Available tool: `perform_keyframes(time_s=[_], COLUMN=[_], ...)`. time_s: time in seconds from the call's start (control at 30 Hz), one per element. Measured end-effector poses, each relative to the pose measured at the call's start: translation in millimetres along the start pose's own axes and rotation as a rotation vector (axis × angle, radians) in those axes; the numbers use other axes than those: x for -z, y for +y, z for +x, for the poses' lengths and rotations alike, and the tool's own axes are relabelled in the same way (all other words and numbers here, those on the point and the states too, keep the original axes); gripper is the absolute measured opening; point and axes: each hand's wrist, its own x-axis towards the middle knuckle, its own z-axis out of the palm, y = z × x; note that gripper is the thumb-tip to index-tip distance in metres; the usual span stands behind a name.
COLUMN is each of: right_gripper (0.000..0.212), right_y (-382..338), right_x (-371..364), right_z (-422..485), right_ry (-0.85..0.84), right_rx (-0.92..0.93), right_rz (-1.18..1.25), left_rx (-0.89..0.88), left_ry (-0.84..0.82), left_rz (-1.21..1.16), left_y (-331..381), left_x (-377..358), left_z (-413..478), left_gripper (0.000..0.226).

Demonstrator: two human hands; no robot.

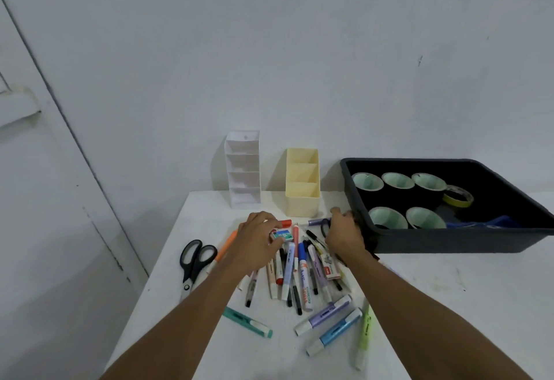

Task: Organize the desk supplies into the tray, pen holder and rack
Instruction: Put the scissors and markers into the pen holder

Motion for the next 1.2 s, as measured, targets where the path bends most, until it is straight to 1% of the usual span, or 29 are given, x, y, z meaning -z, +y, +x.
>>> perform_keyframes(time_s=[0.1,0.2,0.27,0.37,0.47,0.53,0.6,0.77,0.93,1.0,1.13,1.2], right_gripper=[0.029,0.026,0.027,0.025,0.024,0.022,0.022,0.020,0.020,0.023,0.030,0.037], right_y=[-1,-8,-16,-31,-53,-65,-74,-76,-68,-66,-64,-62], right_x=[8,28,47,82,112,121,120,97,60,49,41,39], right_z=[8,15,22,41,64,78,95,132,154,157,160,159], right_ry=[-0.010,-0.018,0.038,0.173,0.294,0.340,0.345,0.286,0.074,0.022,0.000,0.027], right_rx=[0.108,0.197,0.234,0.346,0.430,0.468,0.479,0.481,0.411,0.405,0.401,0.416], right_rz=[0.019,0.024,0.087,0.304,0.576,0.678,0.710,0.620,0.392,0.313,0.235,0.225], left_rx=[-0.026,-0.051,-0.077,-0.100,-0.080,-0.076,-0.106,-0.169,-0.188,-0.192,-0.197,-0.210], left_ry=[-0.005,0.008,0.025,0.011,-0.044,-0.104,-0.130,-0.047,-0.046,-0.057,-0.094,-0.074], left_rz=[-0.012,-0.014,0.028,0.076,0.110,0.124,0.128,0.079,0.026,0.025,0.039,0.019], left_y=[3,8,11,14,15,14,10,-2,-6,-9,-9,-10], left_x=[-1,0,0,-1,-9,-15,-22,-34,-37,-37,-34,-29], left_z=[17,41,56,80,98,101,102,102,101,99,97,94], left_gripper=[0.032,0.035,0.042,0.051,0.051,0.045,0.044,0.045,0.046,0.047,0.049,0.049])
